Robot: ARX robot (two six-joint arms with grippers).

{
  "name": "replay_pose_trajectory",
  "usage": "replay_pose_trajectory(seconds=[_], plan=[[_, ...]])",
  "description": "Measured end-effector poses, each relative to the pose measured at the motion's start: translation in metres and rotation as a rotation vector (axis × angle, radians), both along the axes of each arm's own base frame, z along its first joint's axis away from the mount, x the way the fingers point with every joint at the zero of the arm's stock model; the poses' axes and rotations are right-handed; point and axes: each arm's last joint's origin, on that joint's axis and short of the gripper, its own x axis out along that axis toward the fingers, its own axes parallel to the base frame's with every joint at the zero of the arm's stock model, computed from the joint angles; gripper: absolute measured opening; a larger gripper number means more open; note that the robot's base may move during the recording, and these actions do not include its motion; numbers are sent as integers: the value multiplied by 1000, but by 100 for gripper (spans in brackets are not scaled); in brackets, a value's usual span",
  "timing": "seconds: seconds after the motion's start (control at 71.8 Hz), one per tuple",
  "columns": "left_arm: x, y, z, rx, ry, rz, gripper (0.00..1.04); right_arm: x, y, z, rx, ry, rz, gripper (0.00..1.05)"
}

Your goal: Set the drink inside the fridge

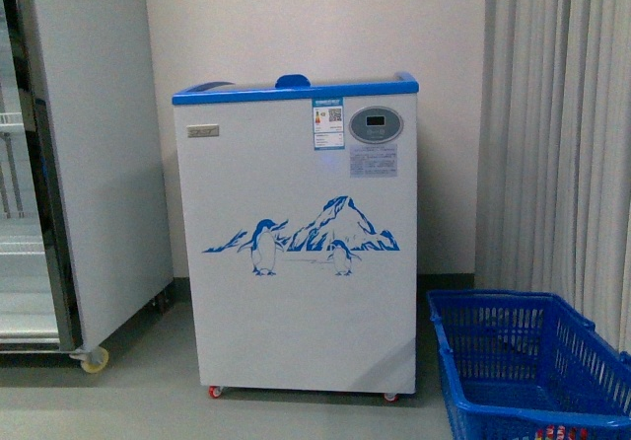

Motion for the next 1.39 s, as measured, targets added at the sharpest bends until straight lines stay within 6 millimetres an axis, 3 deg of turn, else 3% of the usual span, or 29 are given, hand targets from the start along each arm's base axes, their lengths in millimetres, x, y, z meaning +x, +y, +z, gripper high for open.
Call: replay_pose_trajectory(seconds=[1.393], plan=[[0,0,0,0,0,0,97,0,0,0,0,0,0,97]])
